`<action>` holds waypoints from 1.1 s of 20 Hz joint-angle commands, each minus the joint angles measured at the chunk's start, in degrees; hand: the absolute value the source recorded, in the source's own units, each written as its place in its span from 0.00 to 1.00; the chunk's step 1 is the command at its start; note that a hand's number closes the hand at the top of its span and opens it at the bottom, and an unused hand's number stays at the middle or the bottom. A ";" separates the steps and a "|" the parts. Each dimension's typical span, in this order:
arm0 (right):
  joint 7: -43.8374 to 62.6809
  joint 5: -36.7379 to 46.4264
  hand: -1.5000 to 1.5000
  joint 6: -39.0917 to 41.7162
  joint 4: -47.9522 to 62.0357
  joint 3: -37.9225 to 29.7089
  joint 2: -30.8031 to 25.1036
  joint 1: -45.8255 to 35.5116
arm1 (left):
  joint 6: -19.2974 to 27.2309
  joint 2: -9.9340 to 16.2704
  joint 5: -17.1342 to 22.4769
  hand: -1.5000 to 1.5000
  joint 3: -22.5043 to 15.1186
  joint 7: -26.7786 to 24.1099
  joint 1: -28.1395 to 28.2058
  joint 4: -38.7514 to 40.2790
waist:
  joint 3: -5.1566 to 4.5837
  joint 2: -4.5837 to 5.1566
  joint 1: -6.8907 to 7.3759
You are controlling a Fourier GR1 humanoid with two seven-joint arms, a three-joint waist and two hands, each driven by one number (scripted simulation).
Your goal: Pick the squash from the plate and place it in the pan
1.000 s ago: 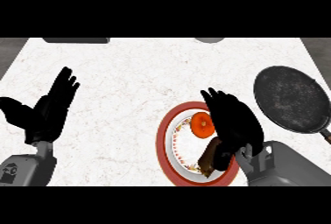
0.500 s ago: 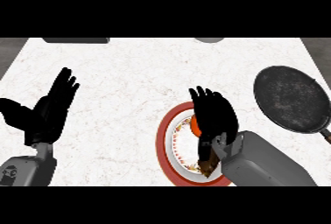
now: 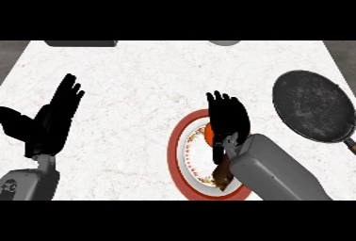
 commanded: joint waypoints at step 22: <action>-17.86 17.81 1.00 -4.69 21.12 -9.20 10.30 3.87 | -4.53 -2.84 -2.58 0.50 4.66 -0.32 0.68 -0.16 | 0.03 0.10 0.17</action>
